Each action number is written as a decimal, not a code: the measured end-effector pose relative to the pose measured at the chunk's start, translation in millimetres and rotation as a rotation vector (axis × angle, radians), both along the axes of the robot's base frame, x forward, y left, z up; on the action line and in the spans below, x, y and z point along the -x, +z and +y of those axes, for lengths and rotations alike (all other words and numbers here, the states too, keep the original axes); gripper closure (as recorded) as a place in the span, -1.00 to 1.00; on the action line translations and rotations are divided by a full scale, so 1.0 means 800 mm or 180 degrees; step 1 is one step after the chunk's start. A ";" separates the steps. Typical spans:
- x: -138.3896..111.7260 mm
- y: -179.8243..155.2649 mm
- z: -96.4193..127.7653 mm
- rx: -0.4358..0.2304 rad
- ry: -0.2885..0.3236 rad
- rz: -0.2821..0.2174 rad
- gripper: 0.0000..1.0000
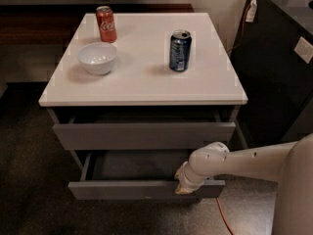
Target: Open middle drawer
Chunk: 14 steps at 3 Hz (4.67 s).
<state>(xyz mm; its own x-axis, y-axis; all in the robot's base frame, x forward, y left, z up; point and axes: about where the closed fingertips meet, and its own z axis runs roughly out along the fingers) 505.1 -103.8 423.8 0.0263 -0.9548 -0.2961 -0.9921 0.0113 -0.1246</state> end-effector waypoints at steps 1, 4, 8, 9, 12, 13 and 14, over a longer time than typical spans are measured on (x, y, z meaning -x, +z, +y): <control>0.001 0.000 0.000 -0.0003 0.0003 0.0005 1.00; 0.001 0.000 -0.001 -0.0003 0.0003 0.0006 0.55; 0.073 -0.022 0.009 -0.0135 0.0151 0.0373 0.14; 0.083 -0.017 0.011 -0.0155 0.0166 0.0418 0.75; 0.112 -0.020 0.011 -0.0193 0.0185 0.0528 0.05; 0.134 -0.022 0.012 -0.0213 0.0208 0.0607 0.04; 0.140 -0.022 0.012 -0.0221 0.0211 0.0629 0.05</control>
Offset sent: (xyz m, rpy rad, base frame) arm -0.0987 0.0184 -0.0145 0.1084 0.1886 0.1126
